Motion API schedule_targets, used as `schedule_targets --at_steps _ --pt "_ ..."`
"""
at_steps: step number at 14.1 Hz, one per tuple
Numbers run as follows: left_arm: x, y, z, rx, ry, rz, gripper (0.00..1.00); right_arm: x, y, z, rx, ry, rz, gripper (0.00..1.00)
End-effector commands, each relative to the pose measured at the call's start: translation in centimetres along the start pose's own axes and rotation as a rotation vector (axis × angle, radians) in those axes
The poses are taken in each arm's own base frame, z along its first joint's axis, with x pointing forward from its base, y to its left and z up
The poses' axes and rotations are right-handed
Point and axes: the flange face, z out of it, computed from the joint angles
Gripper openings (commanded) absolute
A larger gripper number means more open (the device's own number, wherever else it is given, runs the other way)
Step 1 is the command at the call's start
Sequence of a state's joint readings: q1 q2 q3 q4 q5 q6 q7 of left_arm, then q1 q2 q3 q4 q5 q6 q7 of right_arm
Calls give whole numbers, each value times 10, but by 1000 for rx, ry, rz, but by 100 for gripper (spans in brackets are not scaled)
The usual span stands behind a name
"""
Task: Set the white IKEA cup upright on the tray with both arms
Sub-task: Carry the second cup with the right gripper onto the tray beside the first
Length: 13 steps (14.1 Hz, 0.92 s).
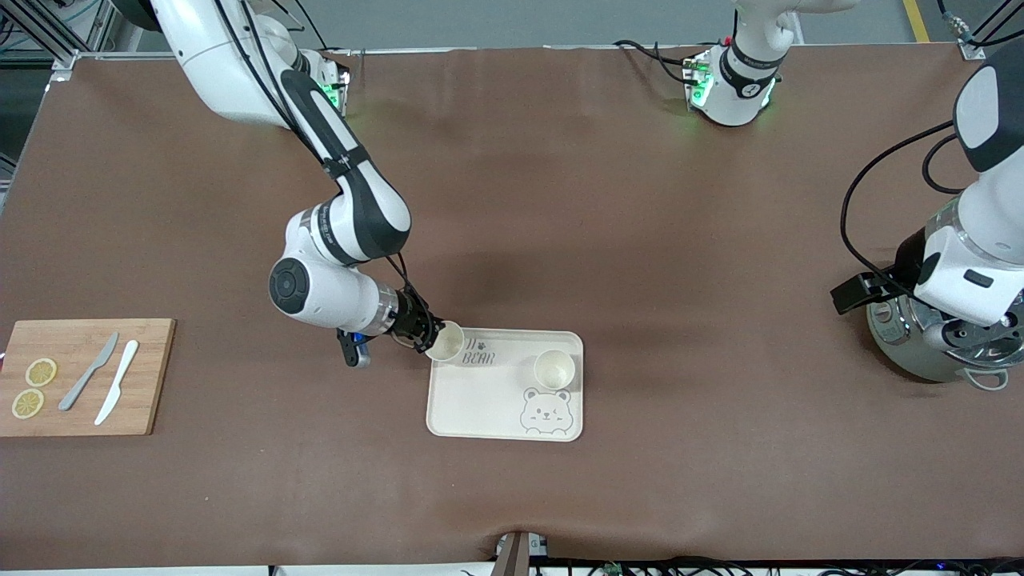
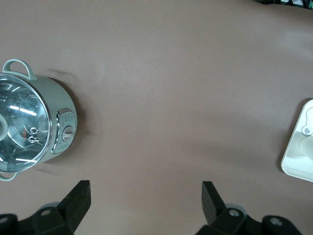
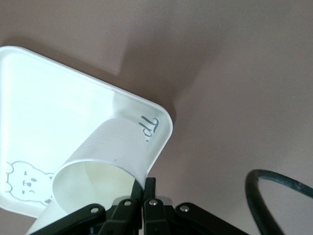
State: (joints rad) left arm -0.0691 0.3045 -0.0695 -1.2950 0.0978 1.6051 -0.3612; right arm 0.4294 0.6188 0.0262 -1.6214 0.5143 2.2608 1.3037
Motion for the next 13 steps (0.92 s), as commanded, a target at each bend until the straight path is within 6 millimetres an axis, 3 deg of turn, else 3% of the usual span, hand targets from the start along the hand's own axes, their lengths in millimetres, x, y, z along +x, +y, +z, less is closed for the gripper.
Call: schedule_targets --at_steps 1,8,9,12,13 --pt "-6 -11 -9 19 6 3 100 -1 -13 11 58 6 15 0" --pt "-9 -11 -19 20 18 5 100 3 -10 26 44 20 8 0" --pt "-10 -11 -21 20 22 6 100 3 -9 29 41 21 8 5" --pt "-11 -11 -24 13 27 11 100 3 -9 28 36 22 -4 52" --pt "-10 -10 -23 13 27 11 100 4 -10 24 39 22 -4 83"
